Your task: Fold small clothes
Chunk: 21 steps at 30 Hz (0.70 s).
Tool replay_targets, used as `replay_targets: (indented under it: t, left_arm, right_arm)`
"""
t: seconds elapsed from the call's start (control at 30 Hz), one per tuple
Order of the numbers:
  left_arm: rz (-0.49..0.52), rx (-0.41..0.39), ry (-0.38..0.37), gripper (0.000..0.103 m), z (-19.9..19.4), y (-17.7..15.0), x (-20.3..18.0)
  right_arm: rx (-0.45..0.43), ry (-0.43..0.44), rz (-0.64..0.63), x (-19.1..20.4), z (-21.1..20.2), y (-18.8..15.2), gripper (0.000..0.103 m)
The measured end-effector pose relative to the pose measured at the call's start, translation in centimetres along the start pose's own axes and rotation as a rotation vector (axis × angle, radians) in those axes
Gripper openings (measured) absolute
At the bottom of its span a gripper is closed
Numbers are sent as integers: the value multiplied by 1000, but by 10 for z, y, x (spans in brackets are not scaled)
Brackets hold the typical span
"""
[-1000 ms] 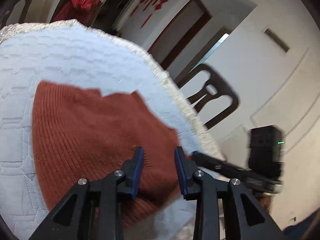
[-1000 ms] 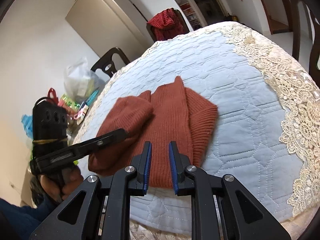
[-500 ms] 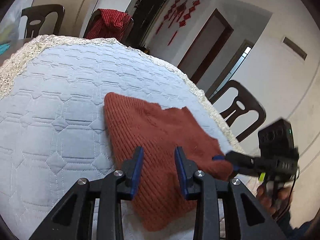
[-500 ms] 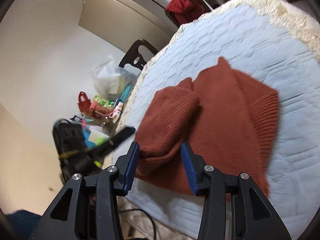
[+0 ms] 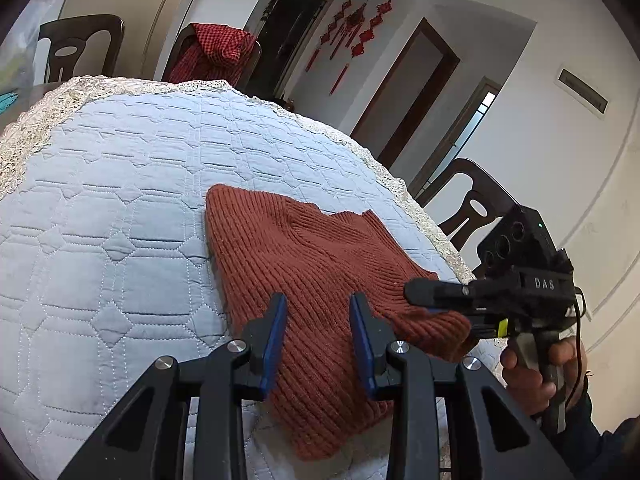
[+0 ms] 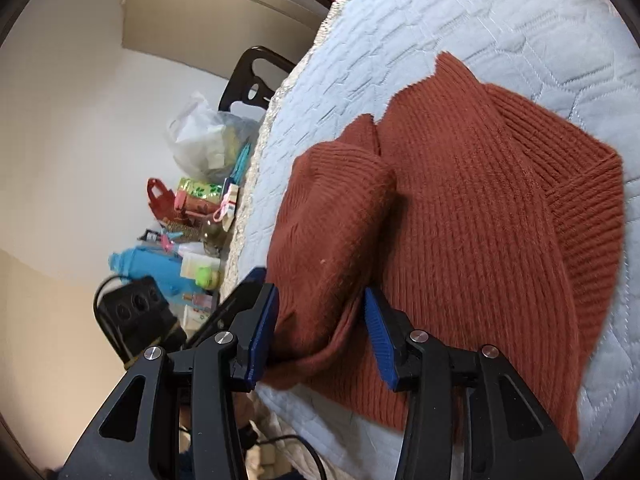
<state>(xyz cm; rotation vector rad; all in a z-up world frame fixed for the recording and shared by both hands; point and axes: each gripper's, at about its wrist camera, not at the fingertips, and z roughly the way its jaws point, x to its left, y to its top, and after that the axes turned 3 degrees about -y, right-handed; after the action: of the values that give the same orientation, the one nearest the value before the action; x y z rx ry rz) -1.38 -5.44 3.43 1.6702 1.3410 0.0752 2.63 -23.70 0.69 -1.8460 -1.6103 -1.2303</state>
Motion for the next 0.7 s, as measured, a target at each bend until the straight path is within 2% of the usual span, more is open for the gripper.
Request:
replay_targets:
  t: [0.1, 0.17, 0.2, 0.37, 0.53, 0.63, 0.7]
  left_arm:
    - [2, -2, 1, 35, 0, 0, 0]
    - [3, -2, 2, 35, 0, 1, -1]
    - [2, -2, 3, 35, 0, 1, 0]
    - [11, -15, 10, 35, -3, 10, -2]
    - [55, -35, -19, 35, -3, 19, -20]
    - [81, -11, -47, 35, 8, 17, -31]
    - [92, 21, -58, 35, 18, 12, -35]
  right_arm:
    - [1, -31, -34, 5, 5, 3, 44]
    - [1, -61, -71, 9, 8, 3, 31]
    - [1, -78, -80, 10, 10, 3, 17]
    - [-57, -81, -134, 20, -3, 4, 13]
    - [-179, -91, -190, 26, -54, 6, 13]
    - [-240, -108, -190, 14, -84, 2, 13]
    - [-235, -138, -173, 1, -86, -1, 13]
